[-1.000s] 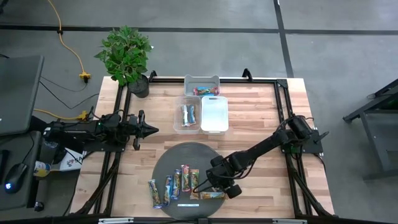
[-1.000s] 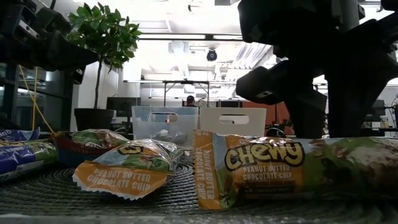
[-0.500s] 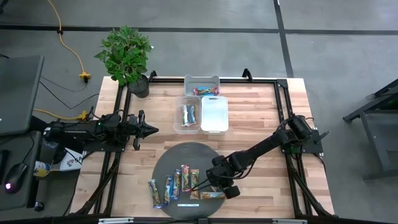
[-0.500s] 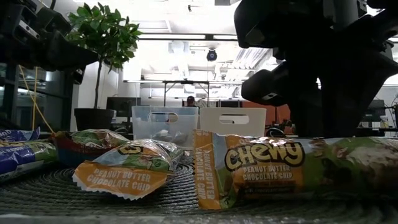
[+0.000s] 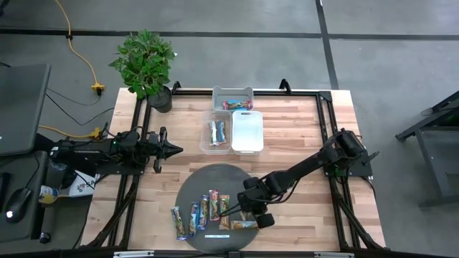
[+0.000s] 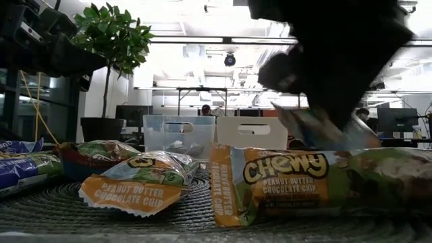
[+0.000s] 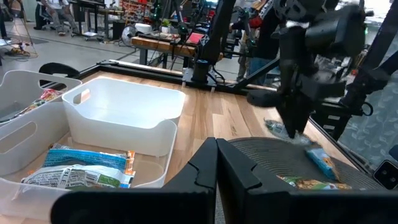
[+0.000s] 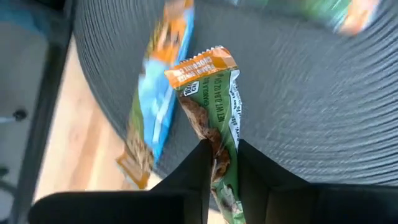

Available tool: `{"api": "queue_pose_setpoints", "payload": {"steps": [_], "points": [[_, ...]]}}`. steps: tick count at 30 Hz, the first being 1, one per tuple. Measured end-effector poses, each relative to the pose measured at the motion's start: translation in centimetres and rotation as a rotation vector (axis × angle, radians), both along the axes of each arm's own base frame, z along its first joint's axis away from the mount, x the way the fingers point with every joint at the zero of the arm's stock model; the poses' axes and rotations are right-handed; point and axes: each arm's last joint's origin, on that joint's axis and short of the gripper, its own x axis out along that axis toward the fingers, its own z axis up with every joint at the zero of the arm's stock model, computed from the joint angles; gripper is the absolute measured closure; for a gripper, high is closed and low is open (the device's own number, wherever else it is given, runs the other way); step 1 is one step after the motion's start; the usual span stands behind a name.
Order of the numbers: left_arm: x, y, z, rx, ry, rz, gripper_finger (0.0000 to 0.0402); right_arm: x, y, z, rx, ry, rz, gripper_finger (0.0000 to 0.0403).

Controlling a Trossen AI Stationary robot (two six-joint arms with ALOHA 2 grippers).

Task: Pick and place Granola Bars by type
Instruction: Put the yellow granola bar into the transparent bin

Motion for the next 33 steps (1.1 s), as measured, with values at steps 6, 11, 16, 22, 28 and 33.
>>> {"api": "queue_pose_setpoints", "payload": {"steps": [6, 11, 16, 22, 28, 33], "points": [[0.0, 0.0, 0.0, 0.0, -0.001, 0.0, 0.0401, 1.5, -0.4, 4.3, -0.019, -0.165, -0.026, 0.0361], [0.0, 0.0, 0.0, 0.0, -0.001, 0.0, 0.0401, 3.1, -0.6, 9.0, -0.004, -0.322, -0.077, 0.0359], [0.0, 0.0, 0.0, 0.0, -0.002, 0.0, 0.0401, 4.3, -0.5, 13.6, -0.01, -0.516, -0.114, 0.0365], [0.0, 0.0, 0.0, 0.0, -0.003, 0.0, 0.0401, 5.1, -0.6, 18.3, 0.024, -0.749, -0.203, 0.0363], [0.0, 0.0, 0.0, 0.0, -0.003, 0.0, 0.0401, 5.8, -1.1, 21.4, 0.069, -0.974, -0.347, 0.036], [0.0, 0.0, 0.0, 0.0, -0.004, 0.0, 0.0401, 6.7, -2.8, 23.2, 0.18, -1.153, -0.452, 0.0363]]}}
